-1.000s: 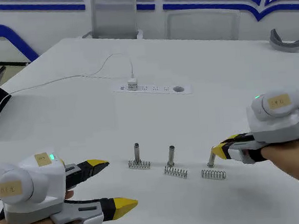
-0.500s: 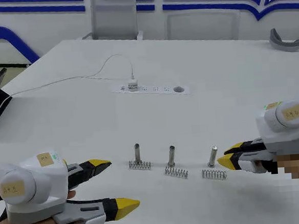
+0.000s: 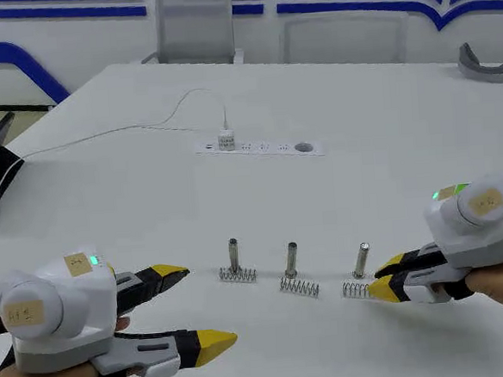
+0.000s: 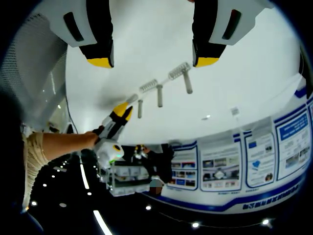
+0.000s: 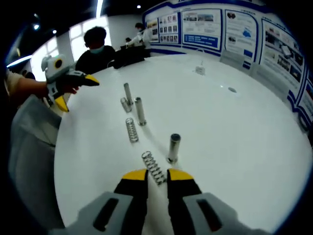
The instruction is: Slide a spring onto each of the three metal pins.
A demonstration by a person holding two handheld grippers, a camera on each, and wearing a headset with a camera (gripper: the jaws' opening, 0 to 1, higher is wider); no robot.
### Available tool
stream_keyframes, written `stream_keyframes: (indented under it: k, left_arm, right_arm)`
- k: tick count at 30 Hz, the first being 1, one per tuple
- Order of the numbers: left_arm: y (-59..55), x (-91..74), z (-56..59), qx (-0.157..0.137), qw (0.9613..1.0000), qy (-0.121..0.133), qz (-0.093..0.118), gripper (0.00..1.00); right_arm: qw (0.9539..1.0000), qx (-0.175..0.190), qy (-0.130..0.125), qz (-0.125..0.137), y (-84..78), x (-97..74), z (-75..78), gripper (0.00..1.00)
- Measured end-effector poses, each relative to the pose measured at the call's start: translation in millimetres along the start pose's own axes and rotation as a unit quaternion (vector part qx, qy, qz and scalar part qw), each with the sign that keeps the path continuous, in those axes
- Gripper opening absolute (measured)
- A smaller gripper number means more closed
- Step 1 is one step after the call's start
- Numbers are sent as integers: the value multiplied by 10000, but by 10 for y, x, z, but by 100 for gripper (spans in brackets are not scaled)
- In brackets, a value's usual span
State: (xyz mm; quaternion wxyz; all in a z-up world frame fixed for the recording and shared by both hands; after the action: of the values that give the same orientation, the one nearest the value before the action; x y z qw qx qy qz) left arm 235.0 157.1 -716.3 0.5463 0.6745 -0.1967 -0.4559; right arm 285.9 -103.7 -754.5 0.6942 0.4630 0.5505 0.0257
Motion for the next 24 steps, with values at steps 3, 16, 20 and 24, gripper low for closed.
stream_keyframes:
  k: [3,16,20,24]
  left_arm:
    - [-3,4,4,1,10000,-14,-4,66]
    - [4,34,24,25,9999,-98,-17,66]
    - [12,52,48,67,9998,-157,-41,66]
    - [19,75,76,139,9996,-244,-89,65]
  right_arm:
    - [9999,-54,49,-83,-30,25,-21,16]
    - [9986,-407,69,-342,-90,34,-54,14]
    - [9978,-506,66,-415,-95,37,-53,13]
    - [9974,-534,97,-481,-99,48,-48,12]
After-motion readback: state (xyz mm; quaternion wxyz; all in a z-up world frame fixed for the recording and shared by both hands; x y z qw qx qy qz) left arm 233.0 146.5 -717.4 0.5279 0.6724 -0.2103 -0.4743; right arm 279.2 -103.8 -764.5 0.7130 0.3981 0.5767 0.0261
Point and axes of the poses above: the centre of the closed fingertips' face, and the gripper's own axes: x roughly forward along the fingers, z roughly to its right, y roughly out of its top, the point moved 5 cm from there along -x, roughly backward along the fingers, and after that the axes turned 2 degrees about -z, right-handed, at the moved point
